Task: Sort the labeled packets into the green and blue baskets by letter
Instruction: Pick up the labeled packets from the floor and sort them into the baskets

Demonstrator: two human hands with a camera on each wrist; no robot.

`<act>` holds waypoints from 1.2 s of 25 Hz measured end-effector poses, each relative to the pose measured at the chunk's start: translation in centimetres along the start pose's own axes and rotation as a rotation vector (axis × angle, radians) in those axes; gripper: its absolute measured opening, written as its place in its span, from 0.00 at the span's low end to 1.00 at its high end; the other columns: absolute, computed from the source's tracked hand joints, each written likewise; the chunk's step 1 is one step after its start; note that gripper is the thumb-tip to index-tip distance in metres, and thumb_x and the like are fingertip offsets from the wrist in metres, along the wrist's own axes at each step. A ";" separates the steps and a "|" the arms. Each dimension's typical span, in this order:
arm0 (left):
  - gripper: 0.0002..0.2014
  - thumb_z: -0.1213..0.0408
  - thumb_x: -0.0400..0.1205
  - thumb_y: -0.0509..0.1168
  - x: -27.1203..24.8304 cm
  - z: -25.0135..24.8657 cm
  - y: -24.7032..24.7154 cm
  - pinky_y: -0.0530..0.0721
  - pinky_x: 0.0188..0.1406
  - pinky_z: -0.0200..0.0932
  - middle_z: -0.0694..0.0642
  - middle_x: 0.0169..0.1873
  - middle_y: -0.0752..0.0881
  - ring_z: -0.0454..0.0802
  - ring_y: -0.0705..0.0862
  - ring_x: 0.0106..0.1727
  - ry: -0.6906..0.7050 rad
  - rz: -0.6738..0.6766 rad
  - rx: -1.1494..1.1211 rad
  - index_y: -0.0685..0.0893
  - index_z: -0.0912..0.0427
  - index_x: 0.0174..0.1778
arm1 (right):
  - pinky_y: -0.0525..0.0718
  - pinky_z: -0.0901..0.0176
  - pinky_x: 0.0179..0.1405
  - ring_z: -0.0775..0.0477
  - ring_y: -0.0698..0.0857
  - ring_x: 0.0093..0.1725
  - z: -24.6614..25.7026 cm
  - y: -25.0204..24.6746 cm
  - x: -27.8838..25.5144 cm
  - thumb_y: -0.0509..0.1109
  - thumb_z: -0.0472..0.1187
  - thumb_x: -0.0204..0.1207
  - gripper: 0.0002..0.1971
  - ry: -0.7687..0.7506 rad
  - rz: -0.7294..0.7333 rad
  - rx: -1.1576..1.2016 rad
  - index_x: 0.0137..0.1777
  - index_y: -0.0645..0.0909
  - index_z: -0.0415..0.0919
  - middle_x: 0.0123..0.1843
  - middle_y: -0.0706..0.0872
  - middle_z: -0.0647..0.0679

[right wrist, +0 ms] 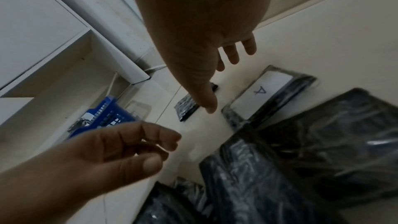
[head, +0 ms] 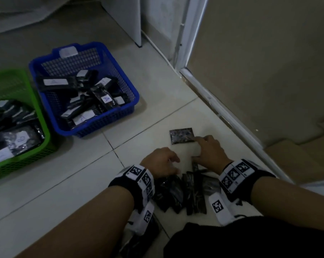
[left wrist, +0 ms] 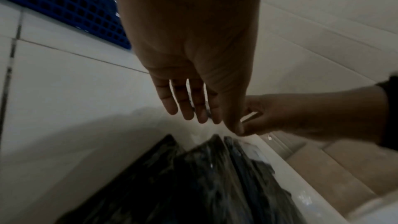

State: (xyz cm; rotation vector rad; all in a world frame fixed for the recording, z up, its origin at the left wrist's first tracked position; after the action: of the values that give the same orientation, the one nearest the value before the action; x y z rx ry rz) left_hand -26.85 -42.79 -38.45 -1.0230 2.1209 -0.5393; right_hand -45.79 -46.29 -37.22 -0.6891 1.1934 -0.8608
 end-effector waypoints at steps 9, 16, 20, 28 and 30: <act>0.25 0.47 0.64 0.79 1.6 -0.5 2.7 0.80 0.57 0.41 0.48 0.56 0.85 0.48 0.83 0.58 -0.129 0.226 0.143 0.84 0.48 0.56 | 0.72 0.53 0.55 0.36 0.74 0.61 -2.2 2.9 -1.2 0.73 0.40 0.71 0.24 -0.024 0.063 -0.035 0.67 0.75 0.39 0.60 0.73 0.37; 0.15 0.53 0.67 0.79 0.5 3.2 -5.0 0.74 0.46 0.32 0.46 0.42 0.87 0.39 0.82 0.44 -0.230 0.126 -0.100 0.91 0.54 0.47 | 0.81 0.54 0.45 0.37 0.85 0.52 3.7 -1.0 0.9 0.69 0.39 0.77 0.14 -0.142 -0.026 0.371 0.56 0.83 0.30 0.53 0.86 0.35; 0.08 0.61 0.70 0.78 -2.5 5.7 -9.4 0.74 0.42 0.26 0.43 0.38 0.87 0.28 0.82 0.36 -0.225 -0.078 -0.373 0.90 0.52 0.43 | 0.87 0.48 0.41 0.41 0.85 0.39 7.8 -3.0 3.1 0.70 0.38 0.76 0.03 -0.164 -0.053 0.609 0.43 0.82 0.40 0.39 0.85 0.42; 0.04 0.71 0.76 0.72 -6.6 8.7 -11.7 0.73 0.19 0.29 0.49 0.31 0.83 0.36 0.76 0.19 -0.188 -0.535 -0.695 0.84 0.60 0.41 | 0.88 0.32 0.48 0.36 0.88 0.46 15.3 -2.5 6.6 0.72 0.38 0.75 0.11 -0.151 0.064 0.993 0.55 0.83 0.36 0.49 0.87 0.37; 0.05 0.72 0.75 0.72 -7.5 10.1 -10.9 0.76 0.23 0.28 0.42 0.28 0.86 0.34 0.80 0.23 -0.214 -0.560 -0.681 0.84 0.59 0.41 | 0.88 0.32 0.46 0.38 0.87 0.43 16.1 -1.4 6.6 0.71 0.37 0.77 0.11 -0.155 0.138 0.987 0.57 0.81 0.34 0.46 0.84 0.40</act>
State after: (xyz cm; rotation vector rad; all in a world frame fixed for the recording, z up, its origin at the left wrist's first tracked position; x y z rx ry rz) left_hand -10.56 -44.00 -35.24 -1.9839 1.8353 0.0746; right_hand -29.51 -52.42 -35.45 0.1335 0.5426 -1.1115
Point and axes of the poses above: each hand's wrist, its own x-axis towards the middle knuckle, its own y-axis out of the palm, z = x × y, the point moved 2 cm from there along x, towards the middle knuckle
